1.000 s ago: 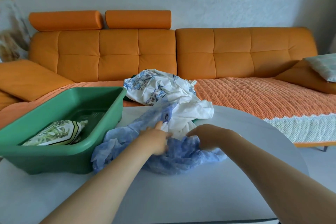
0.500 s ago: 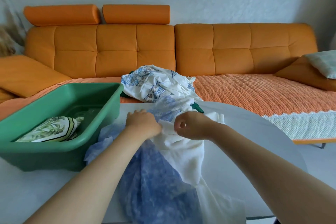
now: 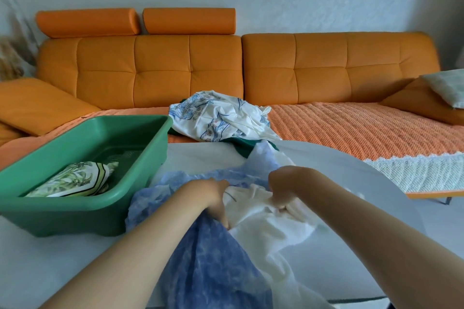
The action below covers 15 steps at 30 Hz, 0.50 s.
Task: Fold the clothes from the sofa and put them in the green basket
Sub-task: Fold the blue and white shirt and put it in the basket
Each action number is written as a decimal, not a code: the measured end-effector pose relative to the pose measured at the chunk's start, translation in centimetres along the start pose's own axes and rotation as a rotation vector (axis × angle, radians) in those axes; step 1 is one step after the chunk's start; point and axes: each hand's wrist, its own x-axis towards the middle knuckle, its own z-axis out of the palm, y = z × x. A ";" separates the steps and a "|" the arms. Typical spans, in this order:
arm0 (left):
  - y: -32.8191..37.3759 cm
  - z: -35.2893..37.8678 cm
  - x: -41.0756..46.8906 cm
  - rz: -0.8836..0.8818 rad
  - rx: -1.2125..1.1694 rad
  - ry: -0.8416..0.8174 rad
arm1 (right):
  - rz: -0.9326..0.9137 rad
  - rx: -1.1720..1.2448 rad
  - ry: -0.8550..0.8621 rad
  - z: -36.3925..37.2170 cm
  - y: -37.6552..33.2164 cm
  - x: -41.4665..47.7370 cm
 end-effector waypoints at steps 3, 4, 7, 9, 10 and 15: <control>0.2 -0.3 0.8 0.103 -0.019 0.072 | 0.048 0.262 -0.247 0.2 0.9 -1.5; 0.2 -0.5 1.1 0.109 0.035 0.183 | 0.052 0.341 -0.324 0.2 1.1 -1.8; 0.2 -1.0 1.7 0.021 0.269 0.583 | 0.025 0.484 -0.355 -0.1 1.7 -2.4; 0.3 -1.2 1.7 -0.047 0.307 0.681 | -0.021 0.530 -0.087 -0.1 1.9 -2.1; 0.4 -1.3 1.7 -0.060 0.288 0.700 | -0.041 0.525 0.106 -0.1 1.9 -1.7; 1.5 -1.3 1.0 -0.116 -0.124 0.542 | -0.192 0.413 0.320 2.1 1.0 0.5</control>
